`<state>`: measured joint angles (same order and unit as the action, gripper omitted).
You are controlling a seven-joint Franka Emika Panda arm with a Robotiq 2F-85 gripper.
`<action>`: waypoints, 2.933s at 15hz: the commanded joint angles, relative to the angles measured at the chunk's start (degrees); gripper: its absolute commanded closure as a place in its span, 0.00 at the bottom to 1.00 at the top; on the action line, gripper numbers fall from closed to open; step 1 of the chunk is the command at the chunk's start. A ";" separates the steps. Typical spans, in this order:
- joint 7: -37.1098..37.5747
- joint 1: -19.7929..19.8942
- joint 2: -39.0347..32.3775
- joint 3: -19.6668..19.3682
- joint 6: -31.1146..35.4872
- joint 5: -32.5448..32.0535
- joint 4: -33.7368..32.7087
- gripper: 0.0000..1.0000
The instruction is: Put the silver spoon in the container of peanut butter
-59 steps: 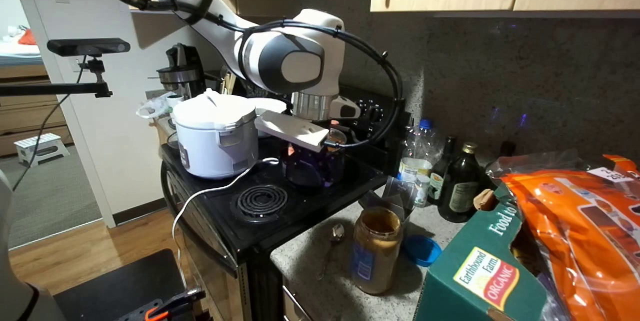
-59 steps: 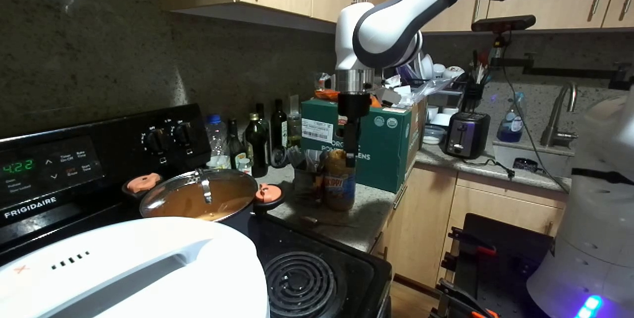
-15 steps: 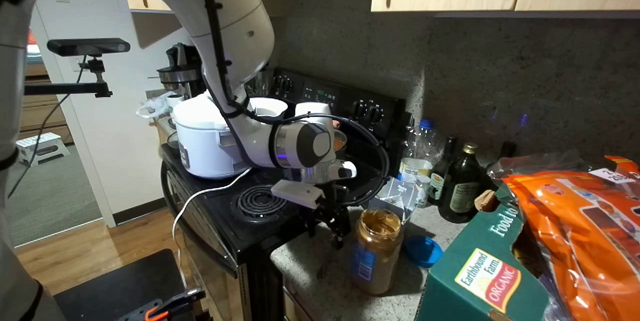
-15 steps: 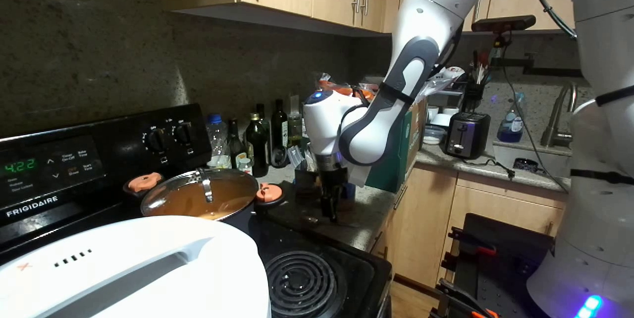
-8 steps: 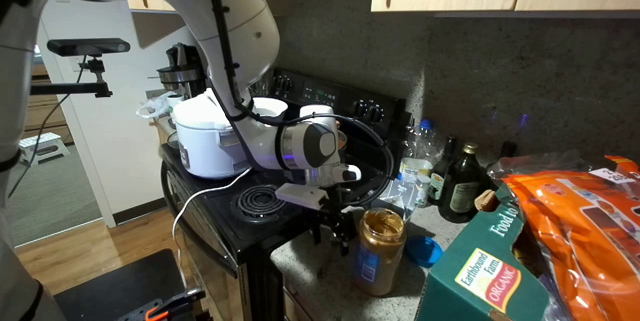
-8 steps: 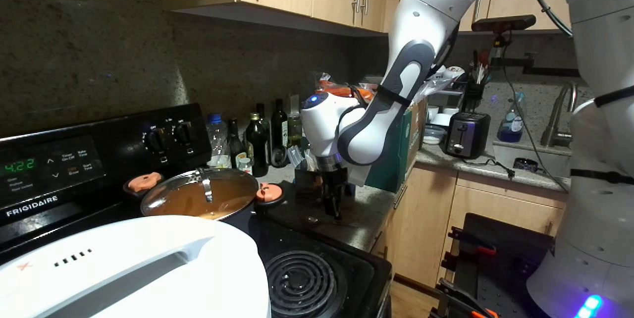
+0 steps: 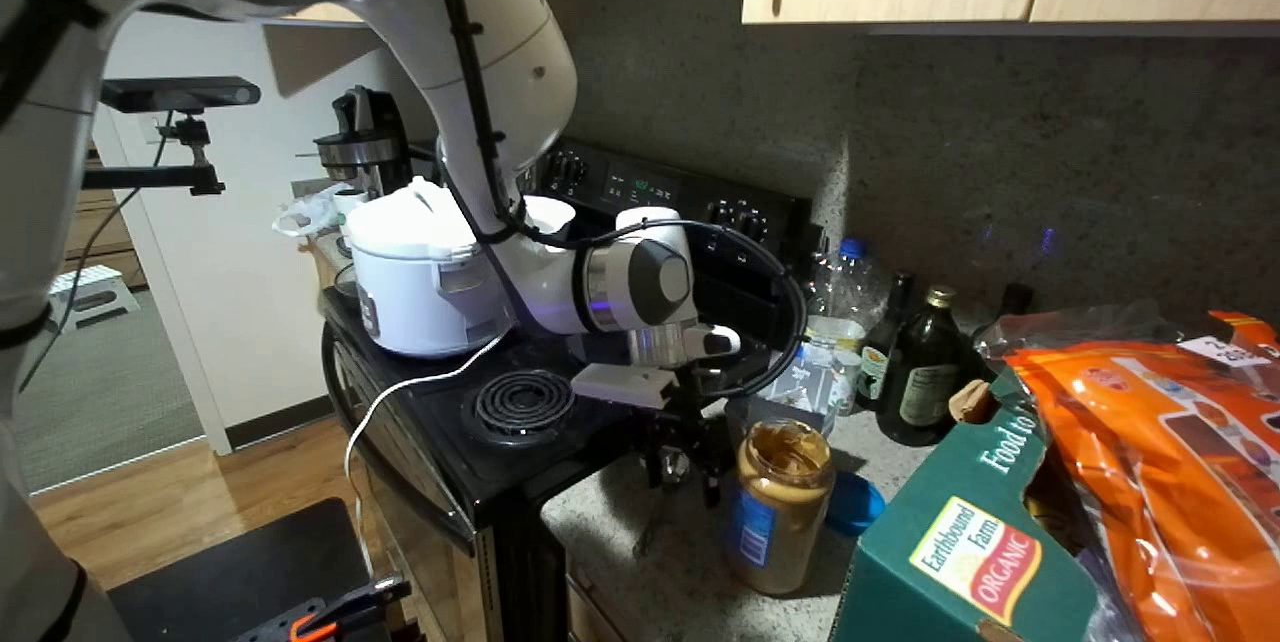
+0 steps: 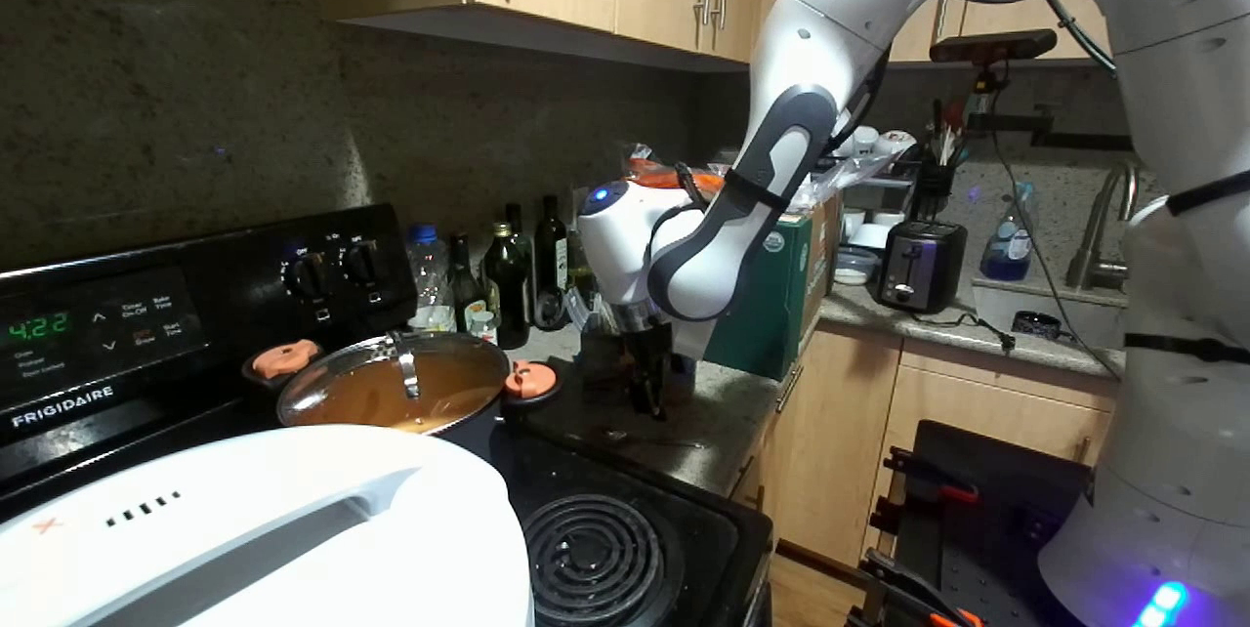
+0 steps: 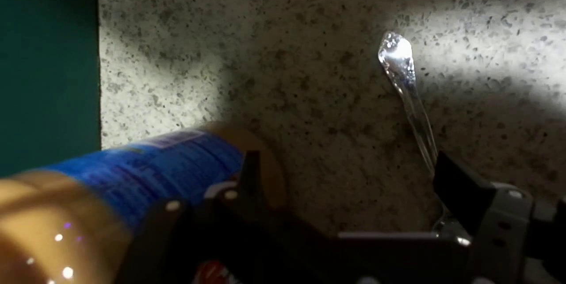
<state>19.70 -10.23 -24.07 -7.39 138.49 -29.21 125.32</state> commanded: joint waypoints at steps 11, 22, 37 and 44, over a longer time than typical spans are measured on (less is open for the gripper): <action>-1.83 -0.49 -5.36 4.12 3.06 3.13 -2.37 0.00; -4.78 -1.03 -8.13 4.75 7.38 8.68 -2.42 0.71; -5.81 -0.20 3.54 3.26 2.22 8.82 4.50 0.95; -12.97 3.79 8.19 5.33 -1.15 10.99 4.60 0.96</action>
<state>12.07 -9.00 -18.55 -3.73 137.33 -20.60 128.20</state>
